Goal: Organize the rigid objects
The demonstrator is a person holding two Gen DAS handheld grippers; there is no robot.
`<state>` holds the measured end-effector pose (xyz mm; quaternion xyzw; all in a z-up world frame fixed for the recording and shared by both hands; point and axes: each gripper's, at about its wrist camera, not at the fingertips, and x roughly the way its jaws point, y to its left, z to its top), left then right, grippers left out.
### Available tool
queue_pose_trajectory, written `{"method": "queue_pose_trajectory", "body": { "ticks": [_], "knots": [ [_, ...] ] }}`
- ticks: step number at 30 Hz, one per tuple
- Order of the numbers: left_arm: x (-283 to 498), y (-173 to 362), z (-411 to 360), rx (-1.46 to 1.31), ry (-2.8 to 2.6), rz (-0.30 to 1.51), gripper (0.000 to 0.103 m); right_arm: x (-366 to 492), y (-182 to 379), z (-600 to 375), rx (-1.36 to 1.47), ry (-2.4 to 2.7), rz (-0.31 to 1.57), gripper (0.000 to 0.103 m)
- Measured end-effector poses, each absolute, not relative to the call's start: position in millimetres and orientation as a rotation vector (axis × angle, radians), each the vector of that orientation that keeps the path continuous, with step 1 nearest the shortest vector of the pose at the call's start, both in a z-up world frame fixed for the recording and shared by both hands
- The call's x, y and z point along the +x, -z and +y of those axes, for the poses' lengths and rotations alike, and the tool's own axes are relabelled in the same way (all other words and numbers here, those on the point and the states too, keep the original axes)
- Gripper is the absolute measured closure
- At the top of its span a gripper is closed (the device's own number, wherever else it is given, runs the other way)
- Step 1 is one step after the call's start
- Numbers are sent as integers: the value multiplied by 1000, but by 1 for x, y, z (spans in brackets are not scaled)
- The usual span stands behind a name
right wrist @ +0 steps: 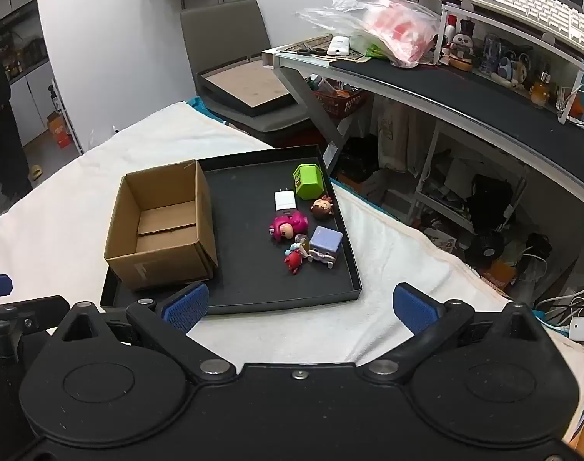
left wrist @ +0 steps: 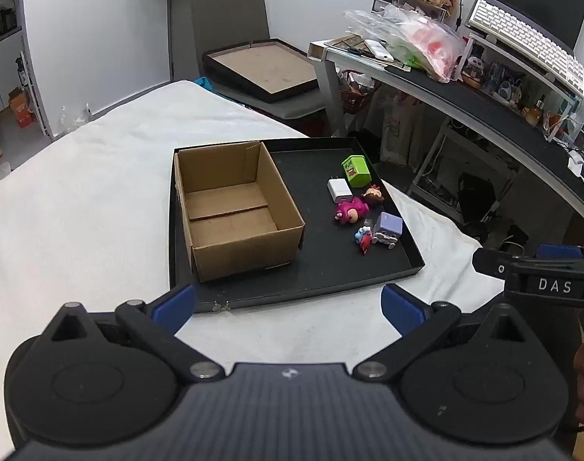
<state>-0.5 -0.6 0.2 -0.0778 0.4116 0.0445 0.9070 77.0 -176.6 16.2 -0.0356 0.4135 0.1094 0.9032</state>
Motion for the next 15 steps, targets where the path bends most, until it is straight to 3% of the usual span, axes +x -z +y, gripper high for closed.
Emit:
{"method": "queue_pose_trajectory", "body": {
  "ticks": [15],
  "knots": [
    [-1,-2,0,-173,-97,848,1,76,-16,-175,-83,-214,850,0]
  ]
}}
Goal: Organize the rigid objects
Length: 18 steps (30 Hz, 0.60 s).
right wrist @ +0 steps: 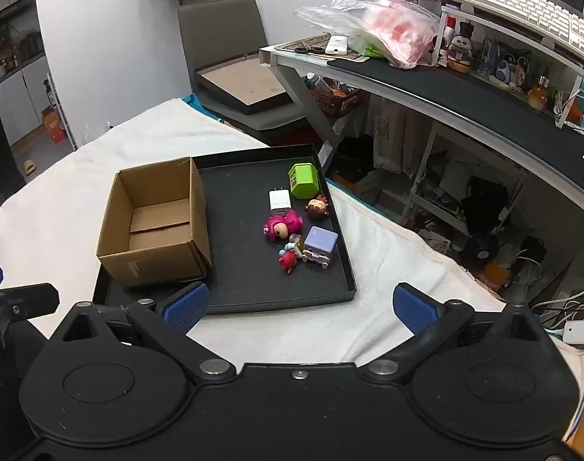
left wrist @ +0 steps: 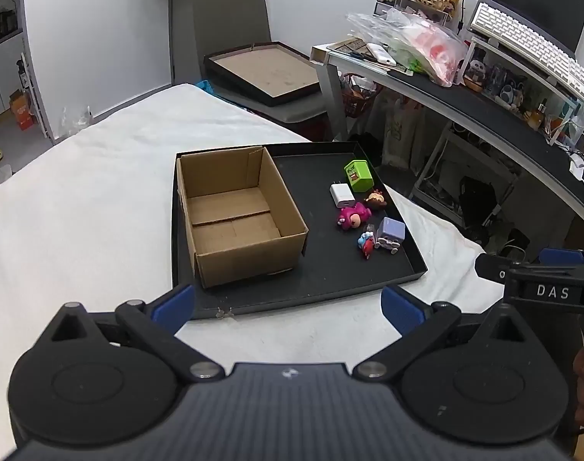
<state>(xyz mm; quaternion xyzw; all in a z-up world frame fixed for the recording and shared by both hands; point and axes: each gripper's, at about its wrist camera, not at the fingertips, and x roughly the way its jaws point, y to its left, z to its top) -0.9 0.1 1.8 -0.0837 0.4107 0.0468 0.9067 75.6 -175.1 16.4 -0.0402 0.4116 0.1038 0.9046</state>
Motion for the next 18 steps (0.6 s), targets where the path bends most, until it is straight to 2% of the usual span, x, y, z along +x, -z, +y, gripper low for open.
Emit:
{"method": "queue_pose_trajectory", "body": {
  "ticks": [18],
  "knots": [
    [2,-13,0,-155,-79,829,1,72,-28,-175,-74,-183,820,0]
  ]
}}
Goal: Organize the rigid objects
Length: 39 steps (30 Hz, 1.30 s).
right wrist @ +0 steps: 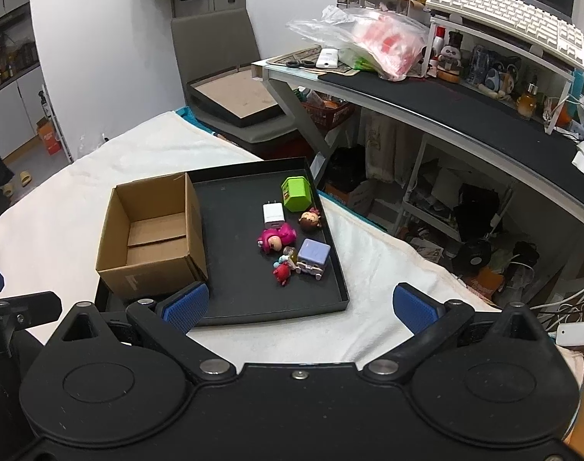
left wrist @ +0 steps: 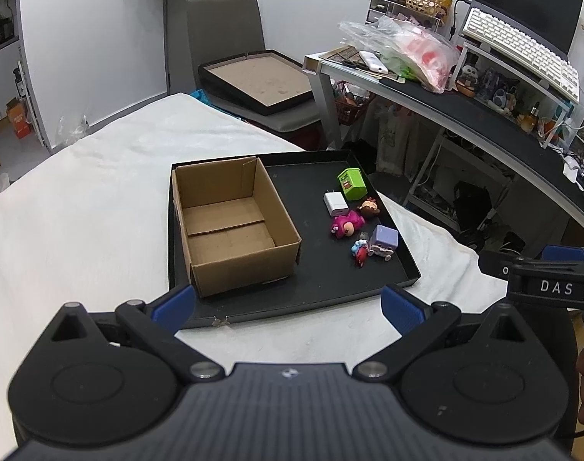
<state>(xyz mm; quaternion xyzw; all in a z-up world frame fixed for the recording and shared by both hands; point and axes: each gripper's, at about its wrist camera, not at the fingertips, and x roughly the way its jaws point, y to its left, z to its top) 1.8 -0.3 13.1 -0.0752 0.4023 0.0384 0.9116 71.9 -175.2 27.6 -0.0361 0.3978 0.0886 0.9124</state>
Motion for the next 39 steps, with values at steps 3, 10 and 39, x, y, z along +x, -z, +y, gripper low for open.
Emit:
{"method": "queue_pose_trajectory", "body": {
  "ticks": [3,10,39],
  "knots": [
    [0,-14,-1,-151,-76,825,1,71,-30,-177,-73,-176,816,0],
    [-1,-16,-3,-147,-75,817,1,69,-31,-178,-72,-171,810,0],
    [-3,-20,-4,-139,-71,808,1,65,-38,-176,-74,-163,790,0]
  ]
}}
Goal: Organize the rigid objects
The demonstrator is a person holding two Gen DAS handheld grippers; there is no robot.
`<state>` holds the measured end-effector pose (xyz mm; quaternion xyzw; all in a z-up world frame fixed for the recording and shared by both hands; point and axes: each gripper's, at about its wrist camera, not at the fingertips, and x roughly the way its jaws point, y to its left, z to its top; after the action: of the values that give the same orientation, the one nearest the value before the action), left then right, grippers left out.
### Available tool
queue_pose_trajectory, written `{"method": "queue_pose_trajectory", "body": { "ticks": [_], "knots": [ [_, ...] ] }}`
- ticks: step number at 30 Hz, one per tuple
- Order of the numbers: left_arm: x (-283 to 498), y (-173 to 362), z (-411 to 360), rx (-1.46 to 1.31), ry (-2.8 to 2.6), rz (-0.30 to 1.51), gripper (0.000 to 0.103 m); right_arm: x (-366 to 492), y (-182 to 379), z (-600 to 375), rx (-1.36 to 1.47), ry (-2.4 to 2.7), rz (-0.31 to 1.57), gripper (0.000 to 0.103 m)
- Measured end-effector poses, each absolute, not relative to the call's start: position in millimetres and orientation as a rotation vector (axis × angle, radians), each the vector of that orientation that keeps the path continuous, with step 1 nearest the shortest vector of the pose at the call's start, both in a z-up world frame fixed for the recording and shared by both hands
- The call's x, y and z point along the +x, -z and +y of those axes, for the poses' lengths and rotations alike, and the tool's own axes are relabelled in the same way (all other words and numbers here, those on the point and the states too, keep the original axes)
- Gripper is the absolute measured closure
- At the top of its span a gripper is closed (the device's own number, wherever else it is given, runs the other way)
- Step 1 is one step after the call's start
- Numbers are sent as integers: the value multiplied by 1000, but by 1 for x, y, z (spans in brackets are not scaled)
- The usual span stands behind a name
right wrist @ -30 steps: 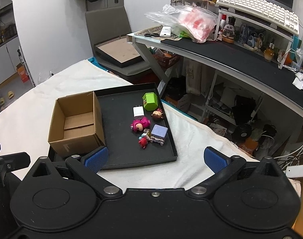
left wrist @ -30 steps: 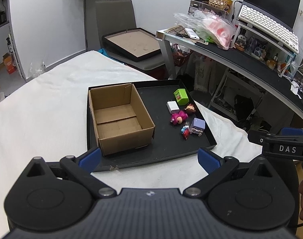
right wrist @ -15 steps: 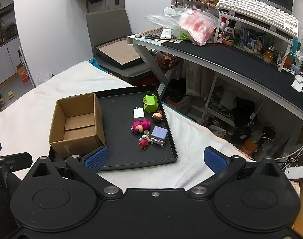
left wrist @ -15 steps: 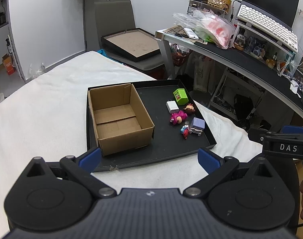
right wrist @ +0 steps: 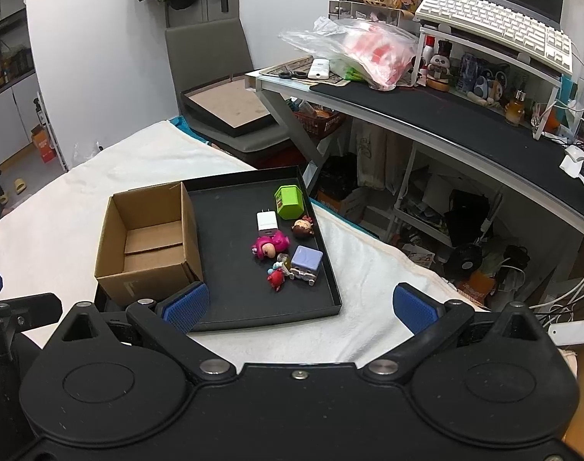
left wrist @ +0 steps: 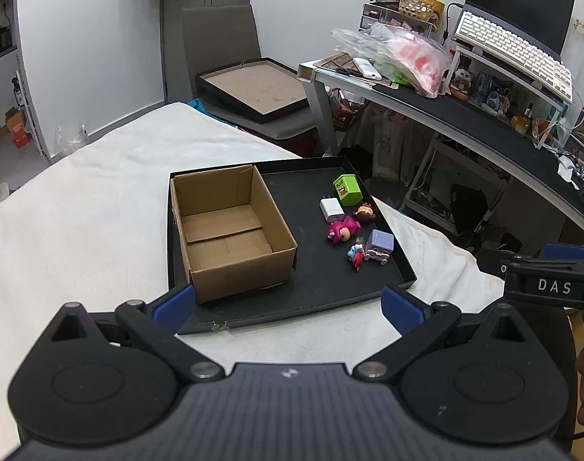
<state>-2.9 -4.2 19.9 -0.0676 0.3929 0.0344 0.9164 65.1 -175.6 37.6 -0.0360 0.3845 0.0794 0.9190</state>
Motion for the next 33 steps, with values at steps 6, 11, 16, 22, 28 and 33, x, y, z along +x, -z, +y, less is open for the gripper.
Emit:
{"method": "queue_pose_trajectory", "body": {
  "ticks": [6,11,16,22,28,33],
  "knots": [
    [-4,-21,-2,-148,-67,808,1,64,-38,-174,-69,-171,789,0],
    [-4,-19,1,-148,-71,803,1,65,-38,-174,-61,-182,790,0],
    [-2,-16,3,-155,-84,808,1,68,-36,-173,-53,-180,794,0],
    [6,-6,7,-155,-96,839,1,72,-29,-170,-47,-184,807,0],
    [14,14,21,-177,-131,893,1,89,-2,-170,-10,-183,837,0],
    [29,39,45,-223,-169,959,1,108,23,-172,23,-179,858,0]
  ]
}}
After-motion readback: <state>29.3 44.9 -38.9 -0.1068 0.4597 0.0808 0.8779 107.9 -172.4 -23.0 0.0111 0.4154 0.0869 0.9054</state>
